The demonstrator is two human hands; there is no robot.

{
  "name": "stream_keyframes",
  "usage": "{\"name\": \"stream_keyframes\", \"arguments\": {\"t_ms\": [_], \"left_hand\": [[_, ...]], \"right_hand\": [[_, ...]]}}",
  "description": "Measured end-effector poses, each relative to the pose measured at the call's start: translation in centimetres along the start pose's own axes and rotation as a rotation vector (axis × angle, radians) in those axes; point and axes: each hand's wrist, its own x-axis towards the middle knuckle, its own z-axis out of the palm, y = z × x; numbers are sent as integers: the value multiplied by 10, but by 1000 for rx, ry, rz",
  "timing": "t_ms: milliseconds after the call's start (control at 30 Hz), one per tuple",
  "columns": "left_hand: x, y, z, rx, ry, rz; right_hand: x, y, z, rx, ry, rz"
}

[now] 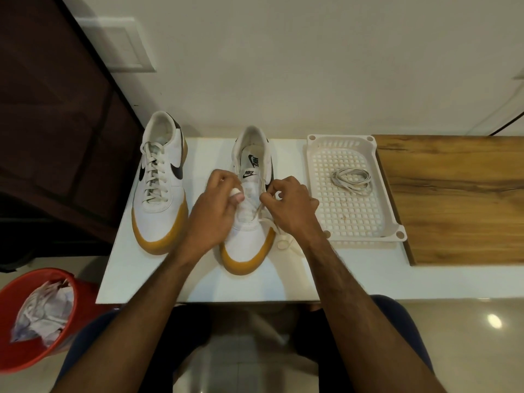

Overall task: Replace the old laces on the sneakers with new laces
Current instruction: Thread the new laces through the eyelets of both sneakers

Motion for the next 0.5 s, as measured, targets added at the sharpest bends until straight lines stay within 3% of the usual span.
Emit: {"name": "stream_keyframes", "arguments": {"t_ms": [100,167,333,500], "left_hand": [[2,0,-15,-528,104,-269],[-1,1,-15,-730,110,-386],[-1,6,-10,-949,174,-490],[5,3,-4,-1072,268,-712]], "right_hand": [[0,0,0,-2,1,-2],[0,1,0,-2,-5,-2],[0,-1,-1,-4,-15,0],[-1,-1,-2,-6,-17,1]]}}
